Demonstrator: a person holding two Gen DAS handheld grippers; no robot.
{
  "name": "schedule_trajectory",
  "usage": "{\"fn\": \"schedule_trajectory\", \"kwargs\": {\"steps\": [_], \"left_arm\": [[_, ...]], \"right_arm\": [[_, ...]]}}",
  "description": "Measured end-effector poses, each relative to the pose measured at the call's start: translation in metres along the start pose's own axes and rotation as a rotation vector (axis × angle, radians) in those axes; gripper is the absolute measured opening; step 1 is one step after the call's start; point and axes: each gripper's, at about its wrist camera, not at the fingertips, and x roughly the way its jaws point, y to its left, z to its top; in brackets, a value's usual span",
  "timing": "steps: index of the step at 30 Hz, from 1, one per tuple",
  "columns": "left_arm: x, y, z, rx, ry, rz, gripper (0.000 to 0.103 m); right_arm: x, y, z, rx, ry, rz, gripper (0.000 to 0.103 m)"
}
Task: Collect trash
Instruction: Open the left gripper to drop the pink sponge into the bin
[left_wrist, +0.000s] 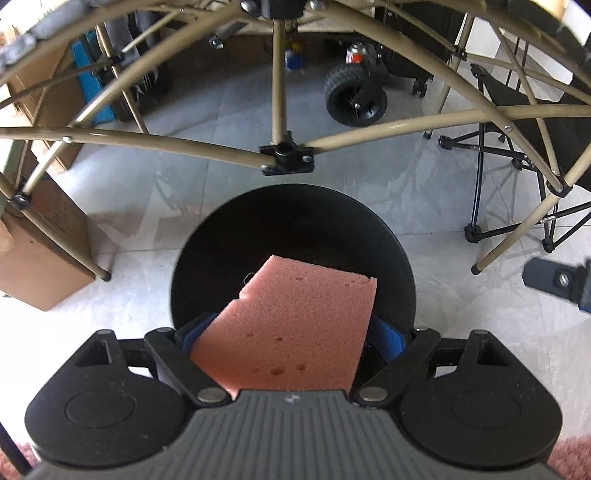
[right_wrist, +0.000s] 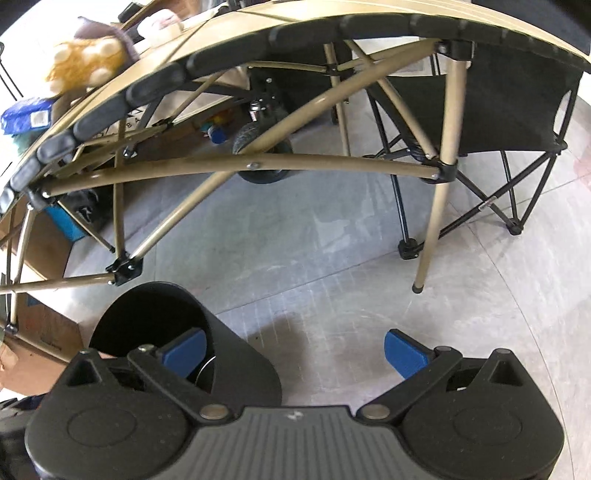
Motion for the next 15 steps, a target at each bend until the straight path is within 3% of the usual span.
{"fn": "schedule_trajectory", "kwargs": {"steps": [5, 11, 15], "left_arm": [[0.014, -0.008, 0.009, -0.027, 0.058, -0.007, 0.089], [0.019, -0.011, 0.012, -0.027, 0.069, 0.012, 0.089], [0.02, -0.009, 0.013, -0.051, 0.081, 0.013, 0.103]], "right_arm": [[0.001, -0.006, -0.001, 0.011, 0.002, -0.004, 0.103], [0.0, -0.008, -0.001, 0.017, 0.002, -0.006, 0.103], [0.0, -0.009, -0.001, 0.017, 0.001, -0.005, 0.103]]}}
